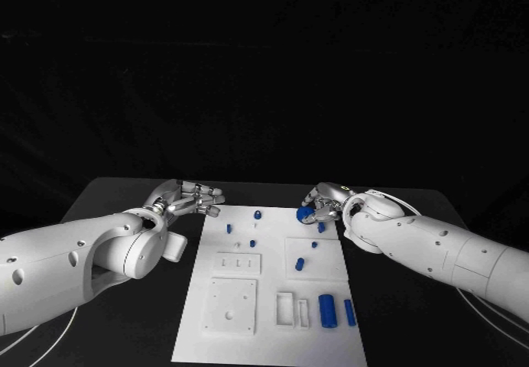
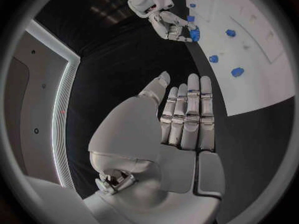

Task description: Assemble the parts on the task board

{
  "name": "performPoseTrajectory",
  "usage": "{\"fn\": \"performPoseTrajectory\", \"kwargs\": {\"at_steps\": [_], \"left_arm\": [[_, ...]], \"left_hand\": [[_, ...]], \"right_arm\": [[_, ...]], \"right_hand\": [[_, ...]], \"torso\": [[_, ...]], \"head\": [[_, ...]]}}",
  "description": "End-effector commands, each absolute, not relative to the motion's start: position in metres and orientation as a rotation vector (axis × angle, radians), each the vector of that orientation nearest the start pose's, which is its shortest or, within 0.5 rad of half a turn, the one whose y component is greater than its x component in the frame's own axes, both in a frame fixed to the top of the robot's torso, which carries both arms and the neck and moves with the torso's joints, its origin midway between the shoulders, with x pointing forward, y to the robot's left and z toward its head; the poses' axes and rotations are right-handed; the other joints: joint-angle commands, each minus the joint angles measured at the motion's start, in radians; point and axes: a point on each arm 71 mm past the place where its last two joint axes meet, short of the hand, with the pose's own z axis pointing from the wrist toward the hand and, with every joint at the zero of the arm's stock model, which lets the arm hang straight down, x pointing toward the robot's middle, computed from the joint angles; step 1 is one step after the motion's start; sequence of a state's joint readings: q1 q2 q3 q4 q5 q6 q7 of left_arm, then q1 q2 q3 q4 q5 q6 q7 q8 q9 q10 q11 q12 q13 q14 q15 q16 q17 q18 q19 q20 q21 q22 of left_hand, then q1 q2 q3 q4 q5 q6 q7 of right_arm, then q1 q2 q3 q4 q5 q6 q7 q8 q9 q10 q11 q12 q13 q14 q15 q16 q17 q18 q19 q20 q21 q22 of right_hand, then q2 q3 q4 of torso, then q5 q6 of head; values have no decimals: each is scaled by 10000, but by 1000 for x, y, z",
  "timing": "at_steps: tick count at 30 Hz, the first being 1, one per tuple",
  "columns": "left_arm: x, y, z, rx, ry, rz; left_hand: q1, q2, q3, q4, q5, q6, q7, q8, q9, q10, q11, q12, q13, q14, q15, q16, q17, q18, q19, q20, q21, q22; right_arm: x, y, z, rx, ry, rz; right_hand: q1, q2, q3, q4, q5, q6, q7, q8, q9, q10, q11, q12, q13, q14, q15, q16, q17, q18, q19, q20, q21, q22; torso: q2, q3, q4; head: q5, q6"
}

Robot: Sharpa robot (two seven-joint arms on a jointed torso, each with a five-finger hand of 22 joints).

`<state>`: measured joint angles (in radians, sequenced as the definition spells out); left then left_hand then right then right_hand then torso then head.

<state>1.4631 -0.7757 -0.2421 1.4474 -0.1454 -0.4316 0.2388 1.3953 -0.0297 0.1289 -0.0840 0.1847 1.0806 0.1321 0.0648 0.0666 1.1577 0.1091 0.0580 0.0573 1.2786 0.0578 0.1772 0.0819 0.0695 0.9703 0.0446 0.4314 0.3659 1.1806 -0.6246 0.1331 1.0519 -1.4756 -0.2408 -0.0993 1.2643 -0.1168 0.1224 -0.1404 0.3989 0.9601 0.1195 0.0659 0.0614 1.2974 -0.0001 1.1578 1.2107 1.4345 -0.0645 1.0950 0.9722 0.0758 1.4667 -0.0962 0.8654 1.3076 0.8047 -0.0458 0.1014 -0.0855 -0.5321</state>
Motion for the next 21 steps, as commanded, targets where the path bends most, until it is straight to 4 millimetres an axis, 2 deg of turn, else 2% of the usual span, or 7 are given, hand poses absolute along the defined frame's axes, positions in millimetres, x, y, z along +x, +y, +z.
{"fn": "performPoseTrajectory", "kwargs": {"at_steps": [1,9,16,21], "left_arm": [[524,206,-129,-8584,15227,-12681],[524,206,-129,-8599,15249,-12665],[524,206,-129,-8600,15277,-12668],[524,206,-129,-8594,15297,-12680]], "left_hand": [[25,10,-51,-2,-59,-77,3,-18,1,-67,18,8,13,-26,37,-4,-16,15,68,-22,-53,15],[25,10,-51,-2,-59,-77,3,-18,1,-67,18,8,13,-26,37,-4,-16,15,68,-22,-53,15],[42,5,-53,-13,-49,-75,3,-16,1,-82,20,9,13,-29,36,-4,-16,19,68,-22,-58,22],[42,5,-53,-13,-49,-75,3,-16,1,-82,20,9,13,-29,36,-4,-16,19,68,-22,-58,22]], "right_arm": [[576,-238,-170,634,16149,4832],[575,-243,-170,779,16222,4849],[575,-246,-171,821,16357,4773],[575,-247,-173,839,16500,4685]], "right_hand": [[-49,81,-71,8,126,-16,-16,-55,-6,-2,67,-40,-2,59,-25,-14,8,176,447,91,38,1034],[-77,143,-34,12,358,197,-30,-44,4,-11,52,-59,-18,59,-34,-13,12,179,446,85,38,1033],[-207,186,246,-88,397,435,-46,-40,10,66,38,69,90,68,-45,13,46,171,451,73,95,1044],[-215,128,295,-162,422,353,-38,-47,5,50,44,73,107,66,-42,27,62,169,450,75,133,1053]], "torso": [[-4,-12,10],[-3,-13,2],[-3,-11,8],[-2,-12,4]], "head": [[-30,36],[-26,70],[-63,112],[-56,105]]}}
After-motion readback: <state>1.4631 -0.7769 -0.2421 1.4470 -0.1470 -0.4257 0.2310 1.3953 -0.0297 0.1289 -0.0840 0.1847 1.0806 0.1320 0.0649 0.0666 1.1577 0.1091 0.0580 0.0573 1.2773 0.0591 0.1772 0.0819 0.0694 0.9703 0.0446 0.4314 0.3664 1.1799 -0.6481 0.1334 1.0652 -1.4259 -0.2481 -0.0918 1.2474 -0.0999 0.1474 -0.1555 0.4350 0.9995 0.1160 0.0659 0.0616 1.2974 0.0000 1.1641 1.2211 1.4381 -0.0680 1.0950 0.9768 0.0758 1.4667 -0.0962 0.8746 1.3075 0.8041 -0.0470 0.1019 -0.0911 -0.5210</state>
